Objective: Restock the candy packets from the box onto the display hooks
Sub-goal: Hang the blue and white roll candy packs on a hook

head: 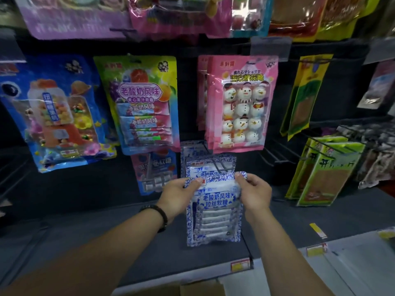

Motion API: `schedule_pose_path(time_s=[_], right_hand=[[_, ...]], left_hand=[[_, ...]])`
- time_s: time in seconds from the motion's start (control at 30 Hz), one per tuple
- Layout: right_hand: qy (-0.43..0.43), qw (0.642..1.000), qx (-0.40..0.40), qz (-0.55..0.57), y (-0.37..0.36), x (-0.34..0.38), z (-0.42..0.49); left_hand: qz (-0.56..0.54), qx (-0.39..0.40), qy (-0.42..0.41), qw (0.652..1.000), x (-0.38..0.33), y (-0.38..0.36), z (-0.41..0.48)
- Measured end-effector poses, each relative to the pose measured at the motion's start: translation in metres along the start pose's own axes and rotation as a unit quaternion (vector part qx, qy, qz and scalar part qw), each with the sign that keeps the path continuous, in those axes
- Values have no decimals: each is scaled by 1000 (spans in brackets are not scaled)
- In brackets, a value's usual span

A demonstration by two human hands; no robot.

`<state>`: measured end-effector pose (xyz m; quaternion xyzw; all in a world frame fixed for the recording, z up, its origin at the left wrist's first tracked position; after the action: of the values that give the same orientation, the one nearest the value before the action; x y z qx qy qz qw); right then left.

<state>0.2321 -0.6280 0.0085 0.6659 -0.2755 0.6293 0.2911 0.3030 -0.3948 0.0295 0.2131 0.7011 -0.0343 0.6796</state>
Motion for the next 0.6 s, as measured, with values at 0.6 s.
schedule_pose_path(time_s=[0.6], right_hand=[[32, 997, -51, -57, 0, -5, 11]], left_hand=[[-31, -69, 5, 997, -8, -23, 44]])
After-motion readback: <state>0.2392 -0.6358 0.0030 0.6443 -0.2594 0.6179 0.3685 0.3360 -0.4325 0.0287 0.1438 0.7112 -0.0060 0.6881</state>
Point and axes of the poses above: each hand's wrist, its own z-axis towards the middle knuckle, its own y-axis out of the back of the hand, x = y × z, the point moved 7 cm from there along z, towards the middle knuckle, and after that the axes turned 8 degrees about -z, right-handed, at the moved point
